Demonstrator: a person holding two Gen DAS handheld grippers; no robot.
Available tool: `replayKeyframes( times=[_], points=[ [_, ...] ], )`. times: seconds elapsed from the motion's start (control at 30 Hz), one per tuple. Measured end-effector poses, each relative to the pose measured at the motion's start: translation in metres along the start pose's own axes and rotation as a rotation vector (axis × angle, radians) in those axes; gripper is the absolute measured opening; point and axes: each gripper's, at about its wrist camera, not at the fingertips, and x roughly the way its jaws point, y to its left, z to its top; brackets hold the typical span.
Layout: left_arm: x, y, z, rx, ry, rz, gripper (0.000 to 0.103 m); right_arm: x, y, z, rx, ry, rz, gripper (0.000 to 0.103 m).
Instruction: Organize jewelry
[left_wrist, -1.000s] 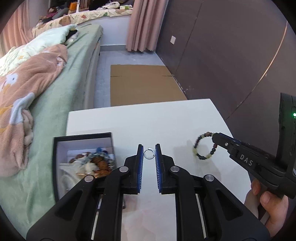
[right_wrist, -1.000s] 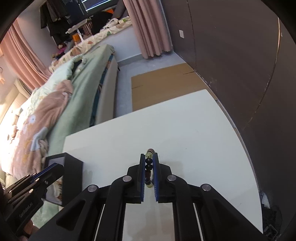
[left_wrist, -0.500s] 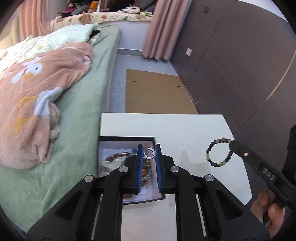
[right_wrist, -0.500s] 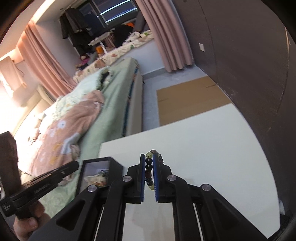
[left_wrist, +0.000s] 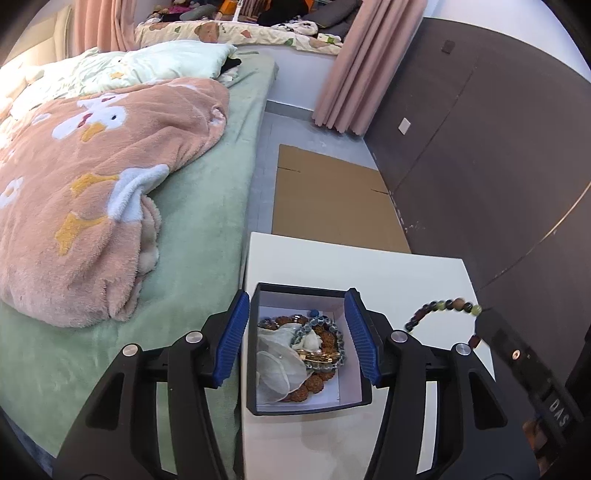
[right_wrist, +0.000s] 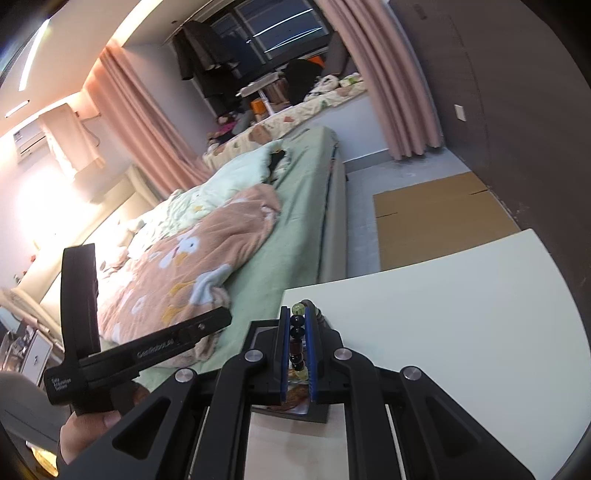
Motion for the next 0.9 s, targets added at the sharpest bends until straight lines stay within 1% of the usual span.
replayKeyframes(
  times=[0.03,0.17,0.23,0.3,0.33,0.4,0.43,0.47,0.53,0.6,0.63,0.67,0.73,0.8,0.83,0.87,0.9],
  points=[
    [-0.001,0.001,0.0,-0.004,-0.001,-0.001,0.059,0.001,0.002,-0.001,-0.003,0.003,0.005,0.008],
    [-0.007,0.006,0.002,-0.016,-0.014,-0.002,0.062,0.007,0.014,-0.006,-0.01,0.019,0.032,0.008],
    [-0.01,0.008,0.002,-0.017,-0.02,-0.001,0.067,0.011,0.019,-0.008,-0.017,0.028,0.04,0.008],
    [-0.011,0.01,0.002,-0.019,-0.023,0.001,0.069,0.016,0.024,-0.011,-0.021,0.042,0.052,0.008],
    [-0.012,0.01,0.002,-0.02,-0.023,0.001,0.071,0.018,0.025,-0.013,-0.022,0.049,0.059,0.012],
    [-0.014,0.013,0.002,-0.024,-0.025,0.005,0.074,0.026,0.029,-0.017,-0.024,0.08,0.083,0.014],
    [-0.015,0.014,0.002,-0.029,-0.028,0.006,0.077,0.028,0.03,-0.018,-0.025,0.084,0.08,0.021],
    [-0.016,0.015,0.002,-0.031,-0.03,0.006,0.078,0.027,0.029,-0.019,-0.024,0.081,0.071,0.031],
    [-0.019,0.017,0.002,-0.034,-0.038,0.008,0.084,0.025,0.024,-0.02,-0.011,0.069,0.052,0.034],
    [-0.02,0.017,0.0,-0.027,-0.04,0.016,0.087,0.021,0.017,-0.019,0.003,0.071,0.047,0.034],
    [-0.021,0.017,0.0,-0.024,-0.04,0.019,0.089,0.019,0.015,-0.019,0.004,0.074,0.039,0.036],
    [-0.022,0.018,-0.001,-0.023,-0.041,0.021,0.09,0.017,0.012,-0.018,0.004,0.074,0.03,0.042],
    [-0.025,0.017,-0.004,-0.021,-0.046,0.022,0.093,0.011,0.004,-0.017,0.011,0.061,0.01,0.048],
    [-0.029,0.016,-0.005,-0.024,-0.054,0.023,0.094,0.003,-0.002,-0.016,0.017,0.052,0.003,0.051],
    [-0.033,0.015,-0.006,-0.024,-0.063,0.021,0.095,0.0,-0.004,-0.015,0.019,0.05,0.0,0.054],
    [-0.035,0.014,-0.007,-0.022,-0.069,0.02,0.096,-0.003,-0.006,-0.014,0.022,0.046,-0.002,0.061],
    [-0.038,0.013,-0.008,-0.019,-0.078,0.019,0.096,-0.006,-0.008,-0.014,0.024,0.041,-0.005,0.065]
  ],
)
